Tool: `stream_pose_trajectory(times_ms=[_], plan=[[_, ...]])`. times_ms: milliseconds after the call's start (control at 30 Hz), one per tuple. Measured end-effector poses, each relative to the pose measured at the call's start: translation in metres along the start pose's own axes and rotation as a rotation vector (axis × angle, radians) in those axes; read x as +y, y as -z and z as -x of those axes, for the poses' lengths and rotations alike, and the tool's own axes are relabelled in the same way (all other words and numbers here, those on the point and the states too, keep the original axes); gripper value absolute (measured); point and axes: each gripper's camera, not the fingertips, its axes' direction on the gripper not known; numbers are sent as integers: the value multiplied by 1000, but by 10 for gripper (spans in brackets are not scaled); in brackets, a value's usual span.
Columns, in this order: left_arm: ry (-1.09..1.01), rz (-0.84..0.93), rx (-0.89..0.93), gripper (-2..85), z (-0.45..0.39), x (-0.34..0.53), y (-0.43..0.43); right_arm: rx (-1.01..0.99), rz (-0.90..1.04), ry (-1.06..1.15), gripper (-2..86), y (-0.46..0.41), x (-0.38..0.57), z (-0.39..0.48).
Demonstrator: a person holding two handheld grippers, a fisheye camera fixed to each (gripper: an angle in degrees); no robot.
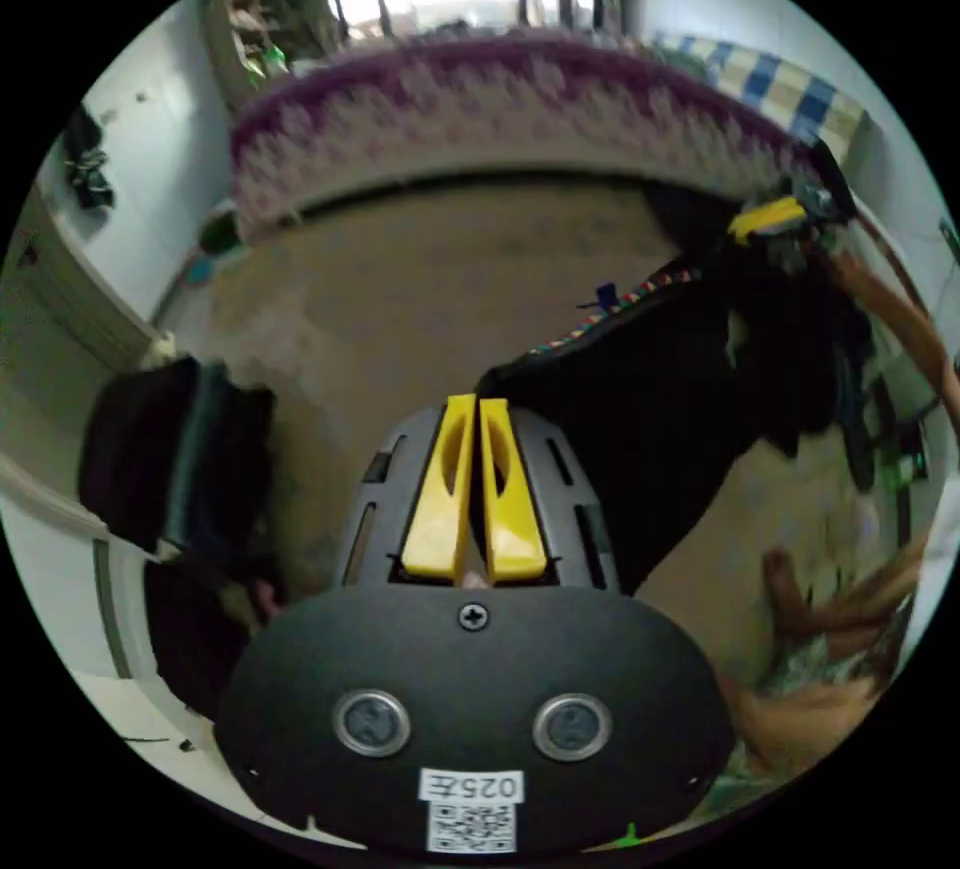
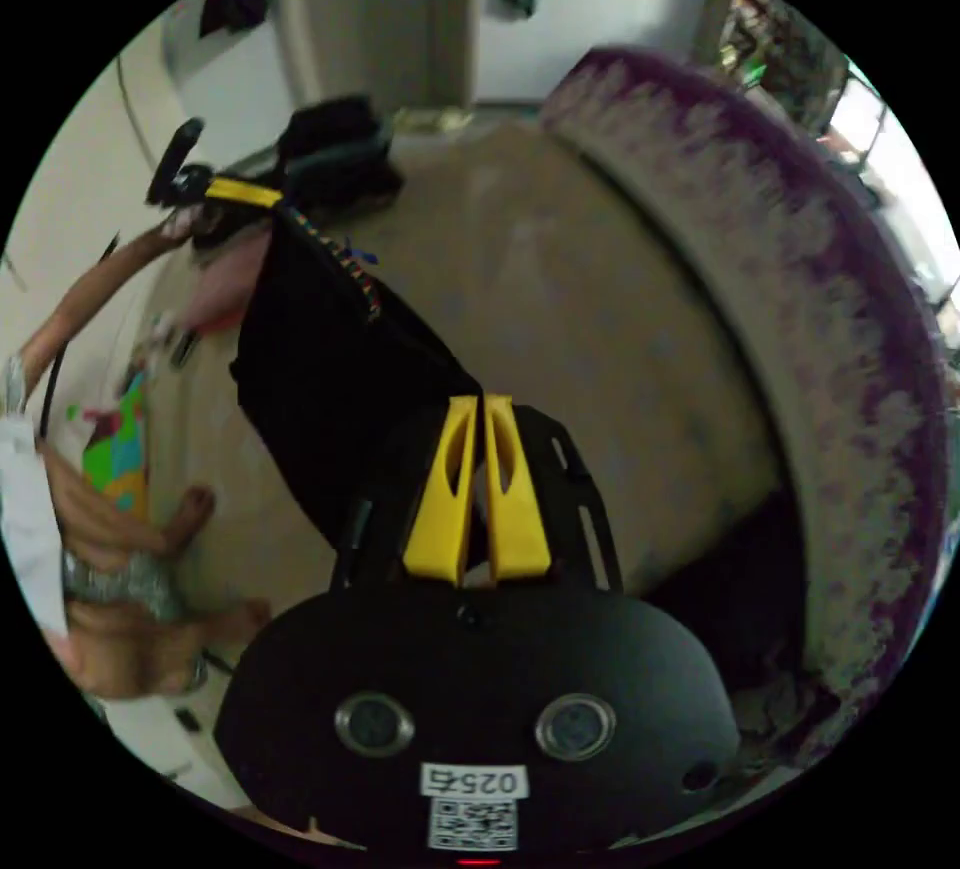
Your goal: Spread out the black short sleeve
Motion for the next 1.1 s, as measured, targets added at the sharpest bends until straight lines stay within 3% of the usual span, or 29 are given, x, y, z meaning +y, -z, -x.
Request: stream_pose_trajectory(times_ms=[67,167,267,367,500,667,867,1000,1100], plan=[[71,-266,-24,-10,15,-58,90,203,-234,-43,-9,112,-44,-9],[40,-524,-180,-10,6,-88,191,303,-459,-14,-9,222,-62,-1],[-13,-674,-306,-9,-11,-83,243,335,-548,16,-10,277,-60,11],[-60,-740,-314,-9,-28,-58,255,430,-569,99,-9,285,-44,31],[-112,-638,-279,-9,-38,-15,207,379,-454,128,-9,229,-14,29],[-76,-412,-153,-9,-52,98,51,161,-283,124,-8,60,74,30],[10,-78,-143,-9,-92,239,-100,122,-128,196,-9,-91,198,85],[-12,38,-133,-9,-123,297,-102,-7,-44,120,-10,-102,256,110],[135,55,-52,-9,-127,342,-71,-71,-81,30,-10,-78,299,118]])
